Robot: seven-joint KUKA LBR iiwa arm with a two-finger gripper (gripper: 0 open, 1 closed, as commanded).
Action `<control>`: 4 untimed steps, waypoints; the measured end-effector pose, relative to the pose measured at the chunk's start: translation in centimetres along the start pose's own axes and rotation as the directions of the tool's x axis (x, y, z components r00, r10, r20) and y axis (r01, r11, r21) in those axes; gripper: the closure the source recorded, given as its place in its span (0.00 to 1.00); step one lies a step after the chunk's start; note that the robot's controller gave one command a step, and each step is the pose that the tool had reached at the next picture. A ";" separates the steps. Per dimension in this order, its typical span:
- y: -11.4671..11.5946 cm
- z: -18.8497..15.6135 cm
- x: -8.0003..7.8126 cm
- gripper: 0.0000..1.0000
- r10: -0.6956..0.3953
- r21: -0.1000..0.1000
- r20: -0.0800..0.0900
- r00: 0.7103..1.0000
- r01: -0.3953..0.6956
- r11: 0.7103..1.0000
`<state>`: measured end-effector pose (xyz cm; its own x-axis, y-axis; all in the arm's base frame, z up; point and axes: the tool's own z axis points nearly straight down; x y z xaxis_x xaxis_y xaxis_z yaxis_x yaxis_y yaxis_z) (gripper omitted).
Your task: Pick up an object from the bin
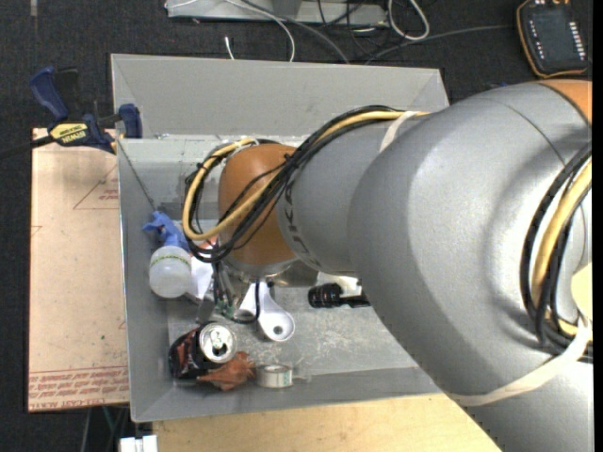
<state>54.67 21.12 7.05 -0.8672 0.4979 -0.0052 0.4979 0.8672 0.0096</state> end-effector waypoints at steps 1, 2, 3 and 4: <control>0.0 -0.2 0.0 1.00 0.000 0.000 0.000 1.000 0.000 1.000; -0.1 -1.2 0.1 1.00 0.000 0.002 -0.003 1.000 0.000 1.000; -0.2 -4.2 0.1 1.00 -0.002 0.006 -0.006 1.000 0.003 1.000; -0.1 -7.0 0.1 1.00 -0.004 0.005 -0.005 1.000 0.004 1.000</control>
Offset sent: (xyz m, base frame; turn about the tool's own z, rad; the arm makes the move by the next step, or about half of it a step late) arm -0.0002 -0.0002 0.0304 -0.0001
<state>54.48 21.03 14.05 -0.8691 0.4947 0.0002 0.4947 0.8691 0.0045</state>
